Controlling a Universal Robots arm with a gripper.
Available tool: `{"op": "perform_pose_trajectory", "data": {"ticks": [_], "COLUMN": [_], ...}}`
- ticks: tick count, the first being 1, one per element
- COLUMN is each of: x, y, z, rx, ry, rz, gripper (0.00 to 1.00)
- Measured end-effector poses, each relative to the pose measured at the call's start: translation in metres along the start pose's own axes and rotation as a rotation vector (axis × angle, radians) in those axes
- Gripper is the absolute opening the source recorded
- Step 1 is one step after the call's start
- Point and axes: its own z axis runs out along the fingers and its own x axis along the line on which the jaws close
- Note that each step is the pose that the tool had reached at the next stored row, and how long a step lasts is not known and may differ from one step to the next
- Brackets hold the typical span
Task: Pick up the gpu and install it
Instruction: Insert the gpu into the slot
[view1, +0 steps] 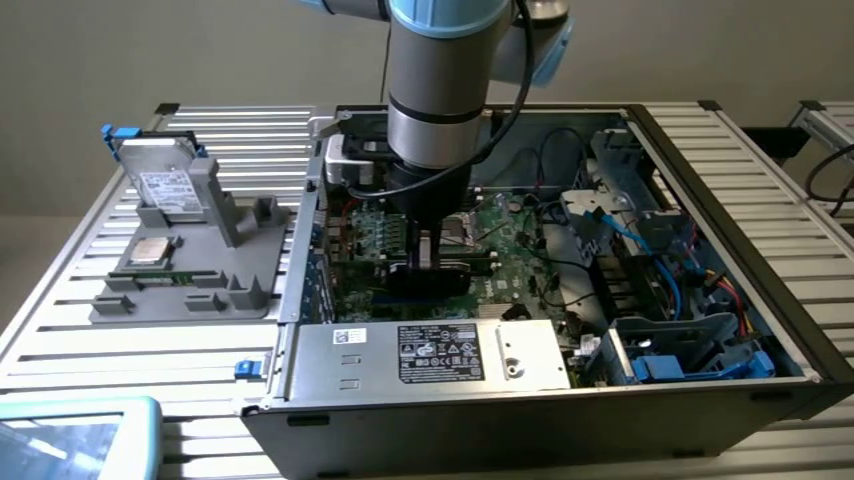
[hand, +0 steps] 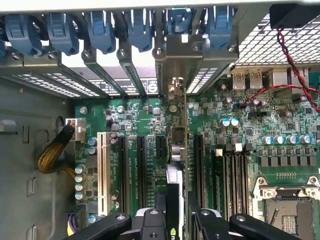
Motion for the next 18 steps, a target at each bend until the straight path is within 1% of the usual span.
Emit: {"op": "perform_pose_trajectory", "data": {"ticks": [4, 12, 18], "x": [0.0000, -0.0003, -0.0022], "y": [0.0000, 0.0007, 0.0009], "z": [0.0000, -0.0016, -0.0013], "rx": [0.0001, 0.0096, 0.0119], "ry": [-0.0002, -0.0001, 0.0000], "rz": [0.000, -0.005, -0.013], "gripper": [0.27, 0.27, 0.27]}}
